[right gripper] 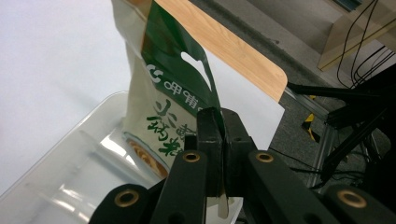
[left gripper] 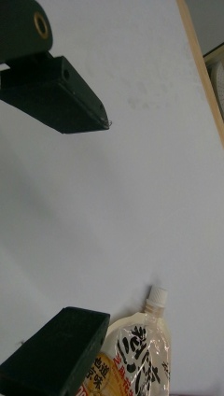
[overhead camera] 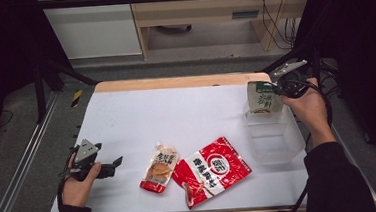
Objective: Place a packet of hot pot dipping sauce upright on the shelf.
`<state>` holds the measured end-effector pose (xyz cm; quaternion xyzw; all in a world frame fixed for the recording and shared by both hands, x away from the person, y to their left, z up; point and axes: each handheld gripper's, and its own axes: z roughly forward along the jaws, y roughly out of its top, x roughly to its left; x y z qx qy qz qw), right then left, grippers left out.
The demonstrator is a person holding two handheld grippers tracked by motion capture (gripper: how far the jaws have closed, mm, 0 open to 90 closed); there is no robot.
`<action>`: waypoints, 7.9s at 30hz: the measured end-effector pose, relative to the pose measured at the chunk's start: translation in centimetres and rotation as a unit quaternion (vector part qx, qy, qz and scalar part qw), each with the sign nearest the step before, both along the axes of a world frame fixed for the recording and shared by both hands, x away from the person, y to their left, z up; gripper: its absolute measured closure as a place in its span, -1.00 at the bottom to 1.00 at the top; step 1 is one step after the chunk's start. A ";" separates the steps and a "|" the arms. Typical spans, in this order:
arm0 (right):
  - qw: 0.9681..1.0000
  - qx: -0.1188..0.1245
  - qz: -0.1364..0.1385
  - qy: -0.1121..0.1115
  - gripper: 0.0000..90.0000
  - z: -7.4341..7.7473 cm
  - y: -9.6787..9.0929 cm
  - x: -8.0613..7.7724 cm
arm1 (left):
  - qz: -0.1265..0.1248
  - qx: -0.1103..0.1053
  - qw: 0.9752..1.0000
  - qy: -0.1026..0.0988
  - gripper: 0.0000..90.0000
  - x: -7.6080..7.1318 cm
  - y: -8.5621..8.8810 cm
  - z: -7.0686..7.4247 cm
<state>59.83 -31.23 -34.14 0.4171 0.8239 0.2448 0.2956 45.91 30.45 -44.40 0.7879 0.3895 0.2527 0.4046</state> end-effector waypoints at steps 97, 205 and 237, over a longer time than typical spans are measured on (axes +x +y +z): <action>0.987 0.051 0.113 -0.103 -0.63 2.2 13.4 -10.1 | -0.021 0.002 1.000 -0.004 -0.84 -0.9 -1.1 0.4; 0.971 0.112 0.197 0.077 0.97 -10.5 31.7 -10.4 | -0.054 0.024 0.998 0.002 -0.84 -1.2 -2.8 0.5; 0.941 0.146 0.304 -0.011 0.98 -3.1 32.5 -12.3 | -0.151 0.020 0.988 -0.002 -0.81 -0.1 -3.0 6.5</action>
